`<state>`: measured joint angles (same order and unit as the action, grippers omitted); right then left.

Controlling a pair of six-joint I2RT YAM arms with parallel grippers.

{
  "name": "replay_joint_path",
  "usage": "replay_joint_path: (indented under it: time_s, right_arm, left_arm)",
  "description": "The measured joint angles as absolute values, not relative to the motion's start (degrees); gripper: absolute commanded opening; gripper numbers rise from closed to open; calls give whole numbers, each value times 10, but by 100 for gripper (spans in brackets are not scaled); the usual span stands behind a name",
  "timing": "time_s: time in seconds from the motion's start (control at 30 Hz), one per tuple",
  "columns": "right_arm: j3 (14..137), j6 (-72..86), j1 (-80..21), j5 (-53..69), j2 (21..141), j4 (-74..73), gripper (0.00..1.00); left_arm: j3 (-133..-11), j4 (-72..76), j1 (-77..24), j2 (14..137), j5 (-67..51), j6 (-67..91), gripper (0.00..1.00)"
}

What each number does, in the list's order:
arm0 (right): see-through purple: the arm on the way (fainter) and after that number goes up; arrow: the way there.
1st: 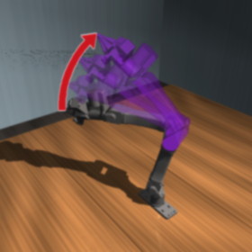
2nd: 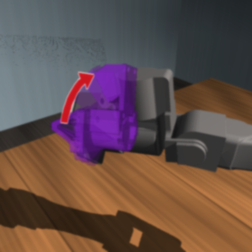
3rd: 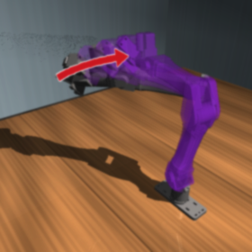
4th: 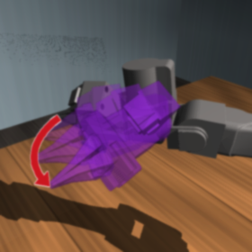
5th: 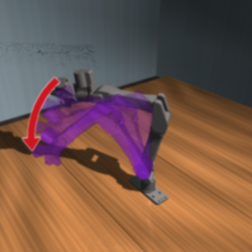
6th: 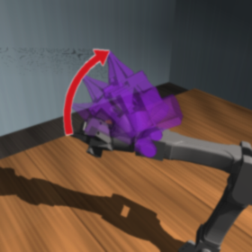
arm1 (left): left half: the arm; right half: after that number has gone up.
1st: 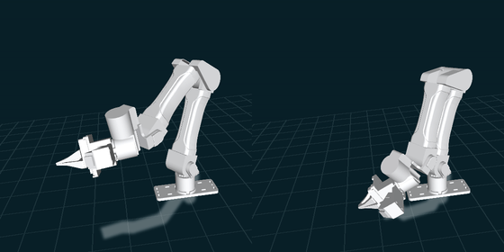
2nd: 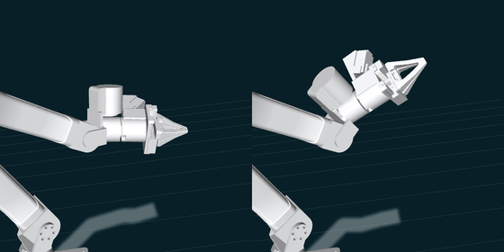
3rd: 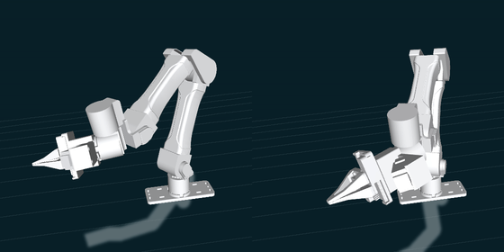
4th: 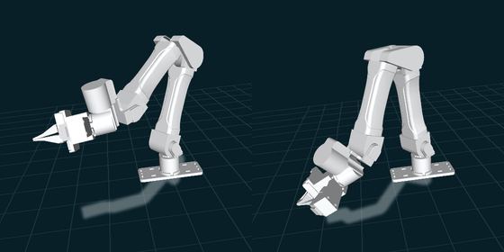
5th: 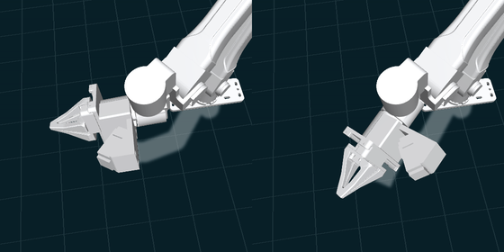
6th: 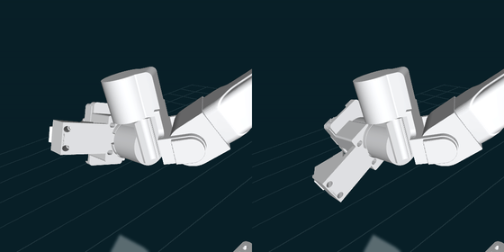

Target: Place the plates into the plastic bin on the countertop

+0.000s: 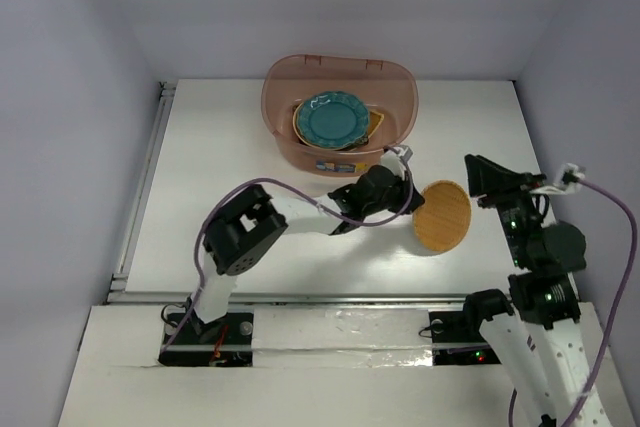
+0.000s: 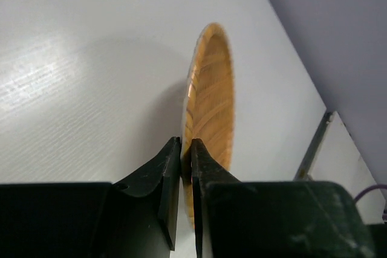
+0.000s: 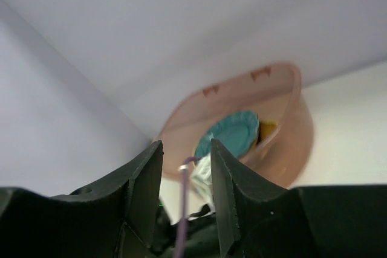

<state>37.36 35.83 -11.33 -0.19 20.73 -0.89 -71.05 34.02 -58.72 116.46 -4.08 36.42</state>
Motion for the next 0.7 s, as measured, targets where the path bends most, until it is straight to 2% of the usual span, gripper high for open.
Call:
replay_joint_path:
  time_s: [0.13, 0.2, 0.27, 0.5, 0.7]
  right_arm:
    - [361, 364, -113, -61, 116, 3, 36]
    - [354, 367, -113, -83, 83, 17, 27]
    - [350, 371, -113, -97, 76, 27, 24]
    - [350, 373, -113, -87, 152, 30, 25]
    - [350, 373, -113, -64, 183, 31, 26]
  left_arm:
    - [-678, 345, -573, 1073, -45, 334, 0]
    - [-663, 356, -556, 1028, -50, 329, 0]
    - [-650, 368, -531, 982, -53, 324, 0]
    - [-623, 415, -413, 882, -50, 324, 0]
    - [-624, 406, -306, 895, -26, 335, 0]
